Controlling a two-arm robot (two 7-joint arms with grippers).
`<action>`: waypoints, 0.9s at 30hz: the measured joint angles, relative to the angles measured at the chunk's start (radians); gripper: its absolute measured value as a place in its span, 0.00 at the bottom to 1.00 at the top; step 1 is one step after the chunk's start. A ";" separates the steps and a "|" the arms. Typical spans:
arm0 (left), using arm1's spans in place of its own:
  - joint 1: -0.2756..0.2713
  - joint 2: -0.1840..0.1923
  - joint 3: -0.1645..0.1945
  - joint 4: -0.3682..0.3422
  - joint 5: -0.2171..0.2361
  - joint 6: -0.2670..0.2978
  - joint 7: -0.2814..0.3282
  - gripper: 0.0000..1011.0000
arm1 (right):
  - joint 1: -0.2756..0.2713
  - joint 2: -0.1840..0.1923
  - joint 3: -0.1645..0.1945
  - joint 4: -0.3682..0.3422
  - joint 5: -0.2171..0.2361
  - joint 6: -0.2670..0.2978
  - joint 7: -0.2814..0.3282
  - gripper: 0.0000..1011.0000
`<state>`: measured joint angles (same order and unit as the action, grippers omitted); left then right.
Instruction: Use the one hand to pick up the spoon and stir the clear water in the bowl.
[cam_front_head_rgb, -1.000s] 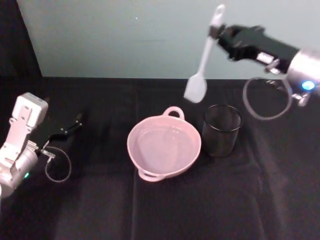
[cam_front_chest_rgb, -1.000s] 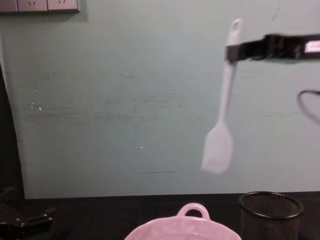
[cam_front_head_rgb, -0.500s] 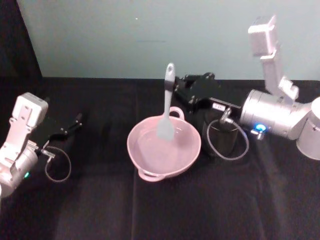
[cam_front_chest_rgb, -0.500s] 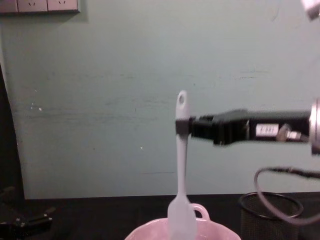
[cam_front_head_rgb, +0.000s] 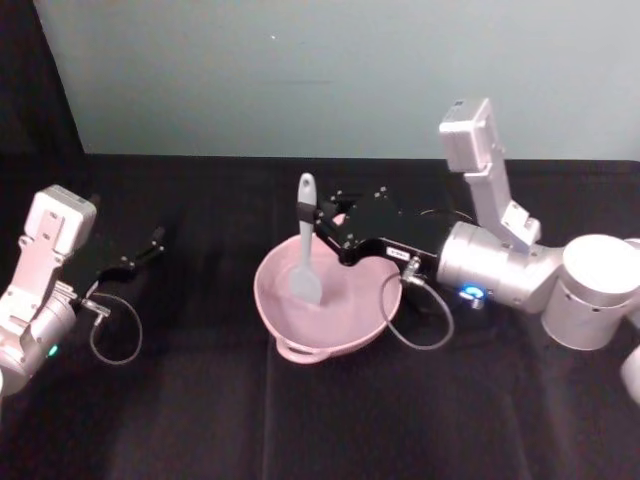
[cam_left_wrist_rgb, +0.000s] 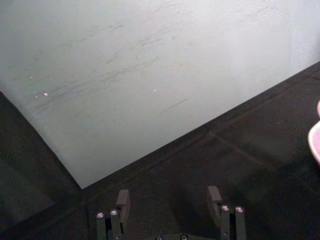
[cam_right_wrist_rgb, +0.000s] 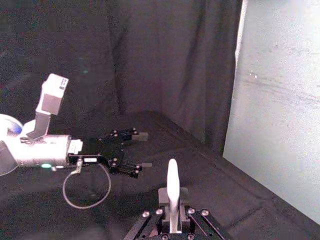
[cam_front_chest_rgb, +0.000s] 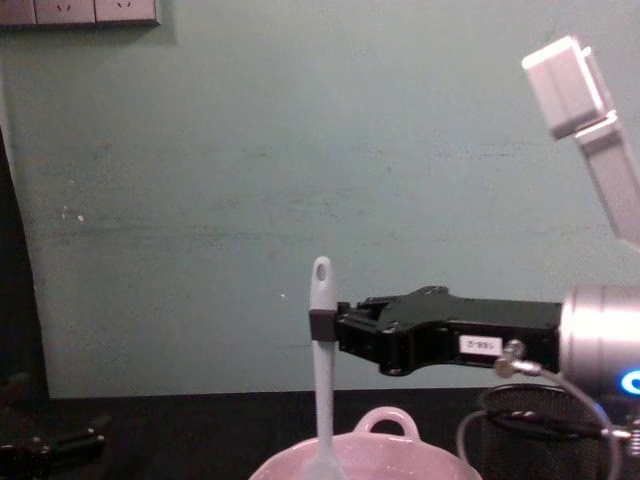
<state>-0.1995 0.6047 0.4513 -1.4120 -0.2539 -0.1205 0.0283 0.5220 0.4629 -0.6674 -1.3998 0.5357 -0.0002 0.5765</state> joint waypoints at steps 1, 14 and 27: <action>0.000 0.000 0.000 0.000 0.000 0.000 0.000 1.00 | 0.004 -0.015 -0.001 0.019 -0.008 -0.009 -0.001 0.11; 0.000 0.000 0.000 0.000 0.000 0.000 0.000 1.00 | 0.010 -0.115 0.020 0.149 -0.137 -0.169 -0.122 0.11; 0.000 0.000 0.000 0.000 0.000 0.000 0.000 1.00 | -0.053 -0.034 0.070 0.038 -0.174 -0.126 -0.137 0.11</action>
<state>-0.1996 0.6047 0.4514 -1.4120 -0.2540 -0.1205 0.0283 0.4691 0.4287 -0.5970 -1.3615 0.3621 -0.1264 0.4391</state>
